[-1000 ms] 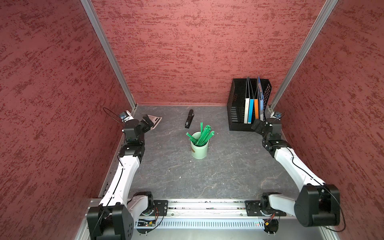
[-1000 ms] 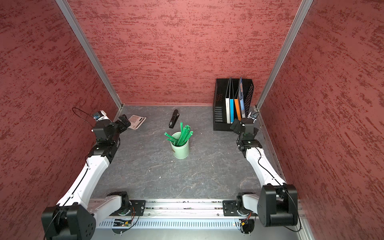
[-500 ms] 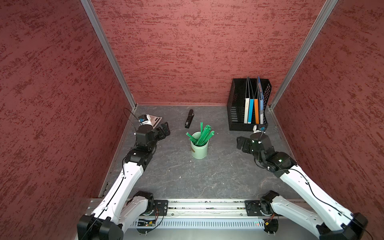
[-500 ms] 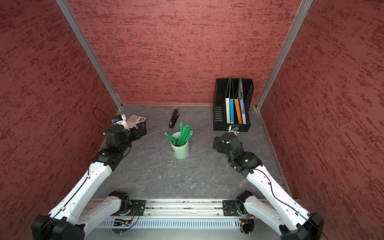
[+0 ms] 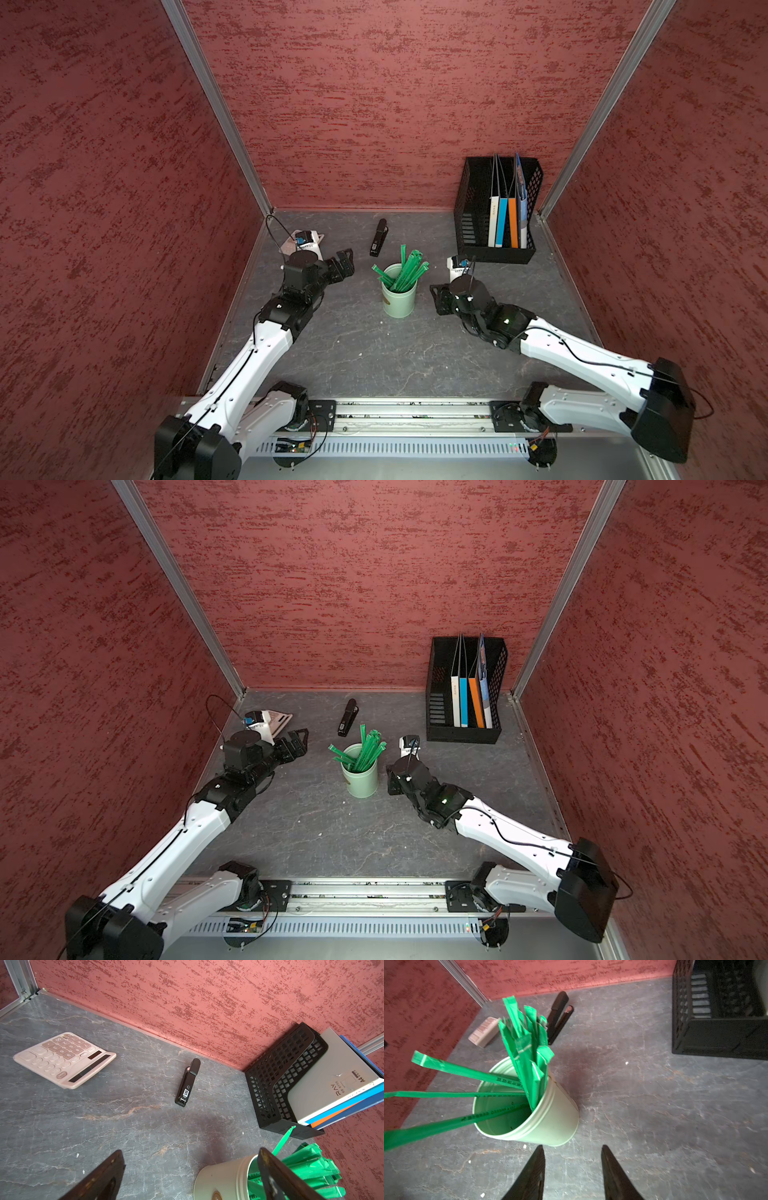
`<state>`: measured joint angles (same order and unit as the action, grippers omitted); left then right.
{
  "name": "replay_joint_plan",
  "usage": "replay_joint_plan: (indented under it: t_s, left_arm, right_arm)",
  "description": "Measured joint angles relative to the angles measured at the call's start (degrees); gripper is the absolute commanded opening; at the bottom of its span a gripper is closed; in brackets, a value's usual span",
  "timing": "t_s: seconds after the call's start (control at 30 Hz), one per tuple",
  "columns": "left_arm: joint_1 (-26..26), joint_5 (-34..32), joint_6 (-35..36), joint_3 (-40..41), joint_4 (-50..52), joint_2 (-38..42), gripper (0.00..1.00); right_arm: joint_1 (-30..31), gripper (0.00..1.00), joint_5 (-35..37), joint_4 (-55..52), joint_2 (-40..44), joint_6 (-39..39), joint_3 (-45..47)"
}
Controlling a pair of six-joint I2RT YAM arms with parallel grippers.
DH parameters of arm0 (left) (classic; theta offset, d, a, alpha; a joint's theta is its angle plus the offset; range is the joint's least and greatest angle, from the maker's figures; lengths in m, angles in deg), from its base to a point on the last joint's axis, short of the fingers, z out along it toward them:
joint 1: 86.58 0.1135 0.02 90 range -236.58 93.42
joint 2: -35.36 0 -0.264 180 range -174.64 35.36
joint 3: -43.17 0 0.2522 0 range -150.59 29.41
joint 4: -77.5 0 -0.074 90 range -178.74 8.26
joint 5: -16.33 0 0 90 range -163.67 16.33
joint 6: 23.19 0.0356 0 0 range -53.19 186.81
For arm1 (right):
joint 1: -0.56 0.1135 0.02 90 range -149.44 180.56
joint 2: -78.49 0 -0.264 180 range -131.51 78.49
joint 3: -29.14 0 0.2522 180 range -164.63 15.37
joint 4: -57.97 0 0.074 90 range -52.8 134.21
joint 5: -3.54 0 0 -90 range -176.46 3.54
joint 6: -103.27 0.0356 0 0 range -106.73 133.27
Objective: Take the straws out of the storage container
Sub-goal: Pick up the straw from the container.
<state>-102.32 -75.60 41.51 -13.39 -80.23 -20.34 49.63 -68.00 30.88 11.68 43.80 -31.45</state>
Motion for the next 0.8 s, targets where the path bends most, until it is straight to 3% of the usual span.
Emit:
replay_joint_plan:
  t_s: [0.33,0.8]
  left_arm:
    - [0.0,0.0,-0.9,2.5,-1.1,1.5,1.0]
    - [0.0,-1.6,-0.3,2.5,-0.3,2.6,1.0]
  right_arm:
    - [0.0,0.39,-5.4,8.9,-5.3,-0.9,0.1]
    - [-0.2,0.27,-5.6,13.3,-9.3,-0.9,-0.3]
